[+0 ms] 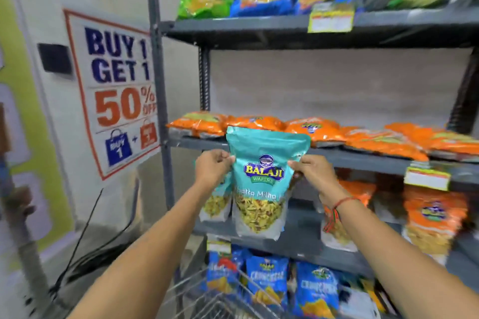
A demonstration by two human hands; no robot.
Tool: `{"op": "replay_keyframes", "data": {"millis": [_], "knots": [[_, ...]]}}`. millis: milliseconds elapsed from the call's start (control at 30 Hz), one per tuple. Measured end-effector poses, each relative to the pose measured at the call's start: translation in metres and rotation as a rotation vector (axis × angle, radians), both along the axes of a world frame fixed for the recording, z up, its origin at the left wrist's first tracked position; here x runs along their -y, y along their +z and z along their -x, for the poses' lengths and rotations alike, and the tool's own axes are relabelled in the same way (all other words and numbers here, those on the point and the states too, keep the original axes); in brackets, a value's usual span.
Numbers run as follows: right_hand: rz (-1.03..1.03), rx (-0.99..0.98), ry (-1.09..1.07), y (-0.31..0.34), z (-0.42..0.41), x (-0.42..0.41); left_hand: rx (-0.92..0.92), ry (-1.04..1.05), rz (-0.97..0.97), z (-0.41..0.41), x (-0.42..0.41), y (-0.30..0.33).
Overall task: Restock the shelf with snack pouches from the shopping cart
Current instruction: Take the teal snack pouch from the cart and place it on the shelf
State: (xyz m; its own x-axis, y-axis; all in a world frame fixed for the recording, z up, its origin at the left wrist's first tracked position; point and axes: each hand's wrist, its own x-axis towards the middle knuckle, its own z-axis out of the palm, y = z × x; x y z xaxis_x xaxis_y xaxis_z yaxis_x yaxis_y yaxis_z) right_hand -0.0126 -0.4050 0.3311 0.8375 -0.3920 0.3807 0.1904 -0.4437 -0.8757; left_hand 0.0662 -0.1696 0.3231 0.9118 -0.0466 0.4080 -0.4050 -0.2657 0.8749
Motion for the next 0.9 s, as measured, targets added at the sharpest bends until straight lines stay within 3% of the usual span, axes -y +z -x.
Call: {"op": "replay_keyframes", "data": {"millis": [200,433,633,900], "knots": [[-0.014,0.057,-0.041,0.028,0.028,0.034,-0.019,-0.05,0.033,-0.001,0.047,0.024],[-0.087,-0.032,-0.013,0.017,0.025,0.049,-0.072,-0.093,0.033,-0.009,0.062,0.011],[-0.161,-0.102,-0.052,-0.02,-0.008,0.054,-0.15,-0.051,-0.018,-0.036,0.066,-0.015],[-0.204,-0.224,-0.087,-0.1,-0.087,0.075,-0.301,-0.041,-0.032,-0.106,0.087,-0.1]]}}
